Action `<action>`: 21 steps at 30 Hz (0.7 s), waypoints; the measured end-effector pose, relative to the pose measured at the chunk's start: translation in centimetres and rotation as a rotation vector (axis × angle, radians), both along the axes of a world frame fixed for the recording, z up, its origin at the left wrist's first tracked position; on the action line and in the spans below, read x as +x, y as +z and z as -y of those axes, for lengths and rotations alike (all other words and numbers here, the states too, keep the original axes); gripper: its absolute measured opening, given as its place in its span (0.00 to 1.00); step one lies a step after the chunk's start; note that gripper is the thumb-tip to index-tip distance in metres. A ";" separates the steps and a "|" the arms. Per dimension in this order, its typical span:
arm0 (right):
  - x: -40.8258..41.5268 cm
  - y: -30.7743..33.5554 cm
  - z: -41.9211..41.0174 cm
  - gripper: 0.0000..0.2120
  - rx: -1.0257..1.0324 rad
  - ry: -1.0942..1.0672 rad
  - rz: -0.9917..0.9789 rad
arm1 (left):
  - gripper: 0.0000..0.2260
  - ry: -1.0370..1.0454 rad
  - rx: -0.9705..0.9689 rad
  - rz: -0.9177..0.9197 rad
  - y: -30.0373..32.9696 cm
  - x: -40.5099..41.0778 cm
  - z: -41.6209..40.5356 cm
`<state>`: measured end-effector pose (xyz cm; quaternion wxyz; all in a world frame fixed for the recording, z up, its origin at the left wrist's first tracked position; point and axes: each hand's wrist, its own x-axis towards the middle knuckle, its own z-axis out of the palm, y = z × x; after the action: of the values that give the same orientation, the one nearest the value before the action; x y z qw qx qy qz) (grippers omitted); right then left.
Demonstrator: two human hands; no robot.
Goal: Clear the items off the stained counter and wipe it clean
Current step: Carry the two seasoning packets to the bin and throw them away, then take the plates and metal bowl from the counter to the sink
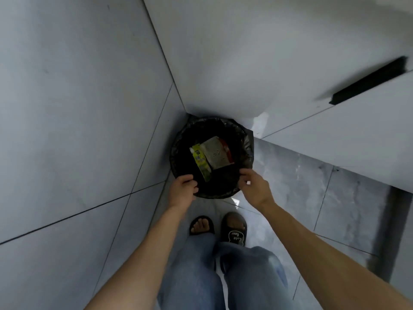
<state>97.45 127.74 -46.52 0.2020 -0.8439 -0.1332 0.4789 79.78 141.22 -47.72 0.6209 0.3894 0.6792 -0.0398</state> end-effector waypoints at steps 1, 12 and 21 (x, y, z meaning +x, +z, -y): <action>-0.3 1.8 1.6 0.16 -0.005 0.005 -0.002 | 0.12 -0.001 -0.021 -0.011 1.7 -1.0 0.7; -4.1 25.8 18.7 0.14 -0.231 0.026 -0.103 | 0.10 -0.398 -0.076 -0.219 25.0 -12.7 8.6; -4.8 39.3 24.4 0.13 -0.193 -0.119 -0.092 | 0.07 -0.627 -0.068 -0.222 39.0 -14.8 11.1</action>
<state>92.64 103.34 -7.22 0.1538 -0.8429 -0.0266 0.5149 65.02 130.15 -8.73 0.5132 0.5519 0.5881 -0.2936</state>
